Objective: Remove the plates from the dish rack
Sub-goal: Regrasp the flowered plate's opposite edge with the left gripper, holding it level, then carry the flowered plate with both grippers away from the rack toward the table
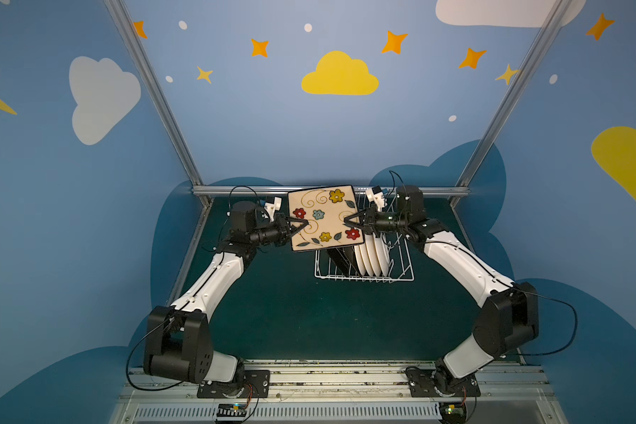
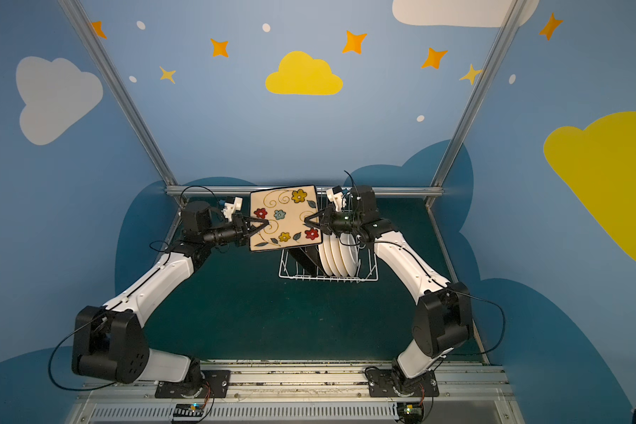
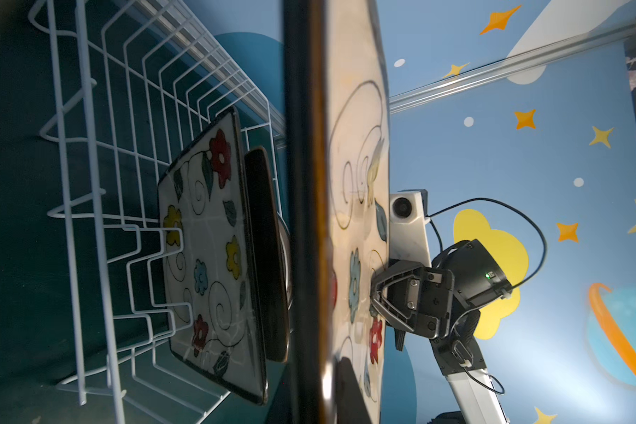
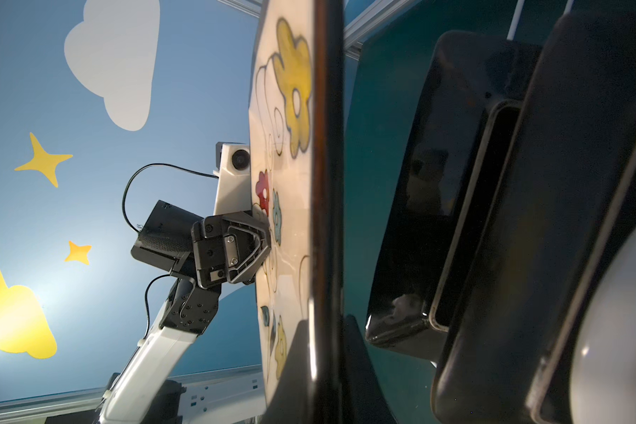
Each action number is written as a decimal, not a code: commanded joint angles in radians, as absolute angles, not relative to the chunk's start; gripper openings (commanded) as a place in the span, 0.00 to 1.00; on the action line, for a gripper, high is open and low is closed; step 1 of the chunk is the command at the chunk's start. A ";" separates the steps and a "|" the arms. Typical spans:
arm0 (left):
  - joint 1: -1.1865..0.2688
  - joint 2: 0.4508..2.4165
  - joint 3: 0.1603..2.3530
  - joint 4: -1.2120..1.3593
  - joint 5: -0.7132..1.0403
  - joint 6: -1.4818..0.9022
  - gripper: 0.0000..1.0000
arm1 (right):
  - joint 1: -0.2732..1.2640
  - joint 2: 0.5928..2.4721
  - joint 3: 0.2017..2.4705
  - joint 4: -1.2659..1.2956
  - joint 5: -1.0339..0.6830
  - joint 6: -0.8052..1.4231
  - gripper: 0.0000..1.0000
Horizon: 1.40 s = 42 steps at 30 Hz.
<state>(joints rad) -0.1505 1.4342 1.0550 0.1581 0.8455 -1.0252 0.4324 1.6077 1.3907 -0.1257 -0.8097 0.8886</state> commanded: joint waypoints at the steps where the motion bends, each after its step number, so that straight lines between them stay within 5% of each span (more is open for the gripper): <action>1: -0.161 1.440 1.081 0.172 0.854 -0.986 0.06 | 0.445 1.576 1.420 0.028 -0.877 0.870 0.00; 7: -0.160 1.439 1.073 0.192 0.864 -0.998 0.03 | 0.443 1.577 1.416 0.020 -0.874 0.868 0.00; 28: -0.147 1.431 1.074 0.244 0.860 -1.028 0.03 | 0.443 1.571 1.422 0.015 -0.865 0.850 0.80; 42: -0.048 1.386 1.199 0.040 0.921 -0.896 0.03 | 0.443 1.518 1.498 -0.295 -0.766 0.574 0.90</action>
<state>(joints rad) -0.0826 1.4403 1.1057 0.0128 0.8700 -0.9730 0.4366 1.5887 1.4487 -0.2321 -0.7929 0.6872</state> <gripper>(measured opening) 0.136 0.897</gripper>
